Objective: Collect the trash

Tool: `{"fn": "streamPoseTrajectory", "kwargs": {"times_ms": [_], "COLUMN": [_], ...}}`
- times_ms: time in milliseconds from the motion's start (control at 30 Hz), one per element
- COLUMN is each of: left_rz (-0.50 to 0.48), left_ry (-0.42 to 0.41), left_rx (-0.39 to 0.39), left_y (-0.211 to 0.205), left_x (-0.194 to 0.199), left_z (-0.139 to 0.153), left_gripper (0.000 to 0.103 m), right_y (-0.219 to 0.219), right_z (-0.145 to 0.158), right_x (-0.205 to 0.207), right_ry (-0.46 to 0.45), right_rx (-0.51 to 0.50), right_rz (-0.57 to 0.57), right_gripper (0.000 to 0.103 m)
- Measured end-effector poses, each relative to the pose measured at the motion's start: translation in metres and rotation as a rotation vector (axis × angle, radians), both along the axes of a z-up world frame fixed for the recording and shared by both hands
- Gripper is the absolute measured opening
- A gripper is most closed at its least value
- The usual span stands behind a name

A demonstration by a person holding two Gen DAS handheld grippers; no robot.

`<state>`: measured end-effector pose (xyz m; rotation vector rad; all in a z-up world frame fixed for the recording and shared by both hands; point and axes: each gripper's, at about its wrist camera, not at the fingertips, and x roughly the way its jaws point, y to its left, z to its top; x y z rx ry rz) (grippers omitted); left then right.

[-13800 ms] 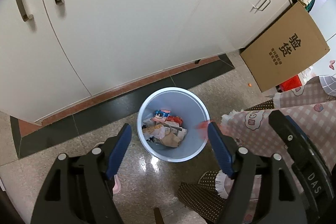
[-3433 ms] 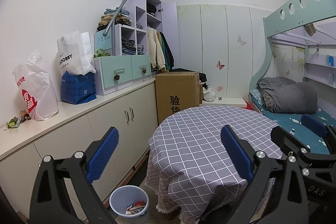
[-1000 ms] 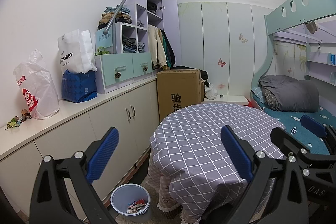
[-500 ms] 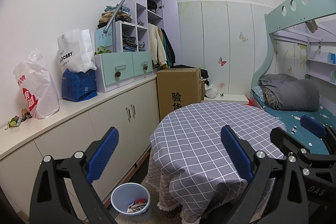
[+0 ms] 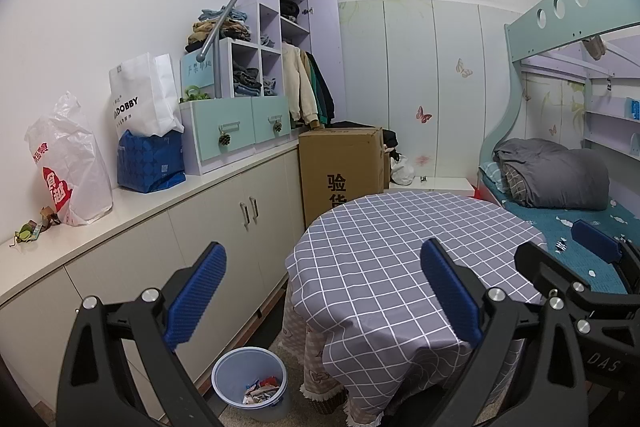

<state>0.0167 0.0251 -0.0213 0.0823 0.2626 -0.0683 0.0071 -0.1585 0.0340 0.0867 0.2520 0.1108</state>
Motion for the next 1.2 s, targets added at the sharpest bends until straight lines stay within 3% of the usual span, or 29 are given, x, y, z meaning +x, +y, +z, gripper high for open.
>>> {"fn": "streamPoseTrajectory", "kwargs": {"times_ms": [667, 933, 1200], "left_rz": [0.011, 0.012, 0.003], "left_ry": [0.027, 0.050, 0.129], "left_rx": [0.018, 0.032, 0.060], "left_y": [0.005, -0.002, -0.021], "left_x": [0.018, 0.041, 0.079], "left_z": [-0.007, -0.012, -0.028], "left_gripper": [0.096, 0.096, 0.096], "right_y": [0.010, 0.011, -0.003], "right_z": [-0.006, -0.018, -0.035], "right_x": [0.011, 0.031, 0.062], "right_ry": [0.020, 0.059, 0.120], "right_rx": [0.011, 0.026, 0.050], "right_rz": [0.000, -0.014, -0.048], "right_gripper": [0.097, 0.097, 0.097]}}
